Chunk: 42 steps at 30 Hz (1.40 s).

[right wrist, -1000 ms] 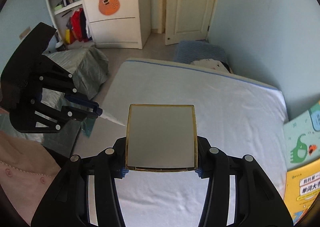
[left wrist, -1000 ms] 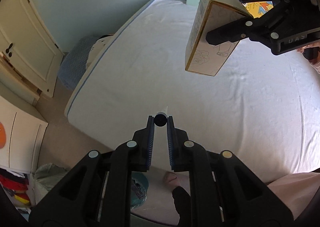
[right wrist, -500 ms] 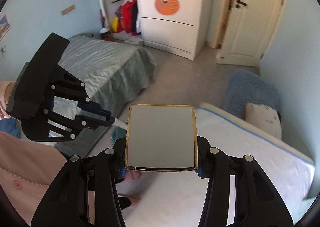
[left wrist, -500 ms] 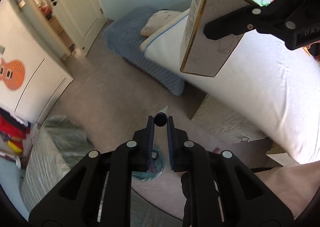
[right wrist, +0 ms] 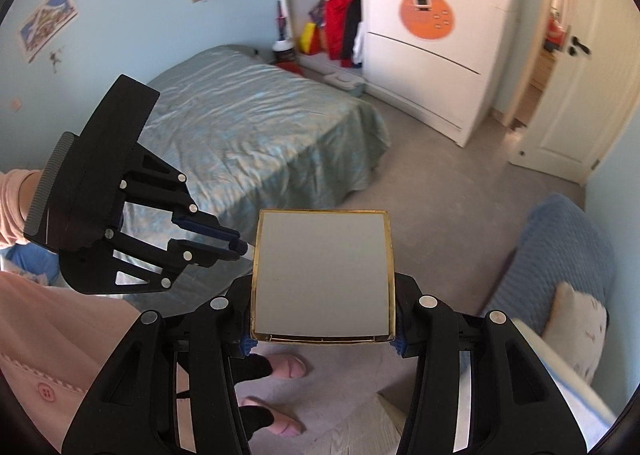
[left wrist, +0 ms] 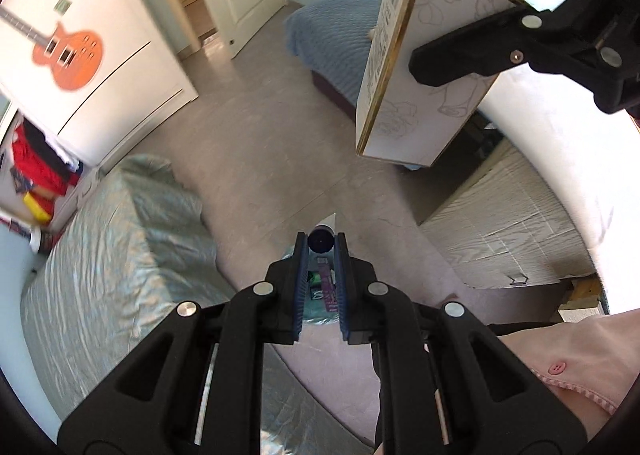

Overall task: Collect trash
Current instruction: 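Carry the held tube and white box over to the teal wastebasket, then open both tools to drop tube and box into the wastebasket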

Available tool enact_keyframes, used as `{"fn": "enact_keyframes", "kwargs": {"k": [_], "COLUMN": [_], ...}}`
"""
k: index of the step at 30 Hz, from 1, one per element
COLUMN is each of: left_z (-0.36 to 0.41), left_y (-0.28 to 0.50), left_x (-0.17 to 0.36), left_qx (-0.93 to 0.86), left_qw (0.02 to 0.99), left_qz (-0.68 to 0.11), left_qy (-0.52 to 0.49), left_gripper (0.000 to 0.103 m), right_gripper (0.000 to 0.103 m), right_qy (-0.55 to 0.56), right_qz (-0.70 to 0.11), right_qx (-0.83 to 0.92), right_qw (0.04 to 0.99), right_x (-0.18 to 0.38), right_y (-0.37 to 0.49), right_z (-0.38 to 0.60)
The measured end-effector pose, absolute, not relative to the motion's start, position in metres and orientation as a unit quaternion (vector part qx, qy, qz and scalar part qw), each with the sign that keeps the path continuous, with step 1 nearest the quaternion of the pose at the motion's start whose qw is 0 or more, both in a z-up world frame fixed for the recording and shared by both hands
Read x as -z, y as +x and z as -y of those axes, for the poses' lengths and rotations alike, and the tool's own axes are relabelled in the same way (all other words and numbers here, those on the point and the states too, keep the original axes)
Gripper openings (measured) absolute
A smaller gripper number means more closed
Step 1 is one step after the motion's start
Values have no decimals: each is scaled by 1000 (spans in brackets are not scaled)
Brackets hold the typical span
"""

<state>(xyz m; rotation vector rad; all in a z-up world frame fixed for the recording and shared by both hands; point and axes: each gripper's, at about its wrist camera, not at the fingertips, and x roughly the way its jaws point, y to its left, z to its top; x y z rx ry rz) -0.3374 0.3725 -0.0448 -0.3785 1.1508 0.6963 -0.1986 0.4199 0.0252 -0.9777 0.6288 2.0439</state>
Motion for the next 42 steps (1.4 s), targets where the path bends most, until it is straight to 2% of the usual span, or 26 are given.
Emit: {"fn": "enact_keyframes", "kwargs": {"k": [11,12,13,14,15,16,24,34,37,42], "left_z": [-394,-395,-394,-396,-398,-399,-406,-407,-405,-403], "left_y": [-385,-387,-386,-387,-389,-392,-397,-399,-401,-400], "left_x": [63,65,65,66,65,64,67,66,66,65], "left_qx": [-346,-351,-360,-367,-372,-380,-388,-389,-391,-395], "left_qw": [744,738,733,730,729,728,721,723,724,724], "left_qz": [-529,-535,-537,-537,-534,-528,-527,-523,-519,-517], "left_qy": [-217,-214,-211,-211,-213,-216,-228,-230,-231,-229], "left_gripper": [12,17,37,52,72,74,79,79,85,87], "right_gripper": [50,56,65,78,81,81,82,84,84,86], "right_qy": [-396,-395,-392,-385,-381,-379,-388,-392,-393,-392], "right_qz": [-242,-242,-244,-242,-240,-245,-256,-257,-257,-260], "right_qx": [-822,-823,-826,-831,-833,-834,-826,-824,-823,-822], "right_qw": [331,329,323,322,321,318,318,319,320,323], "right_x": [-12,-11,-11,-13,-15,-14,-10,-9,-8,-6], "right_y": [-250,-251,-253,-251,-251,-251,-254,-257,-257,-256], "right_z": [-453,-455,-457,-456,-457,-460,-471,-470,-471,-469]}}
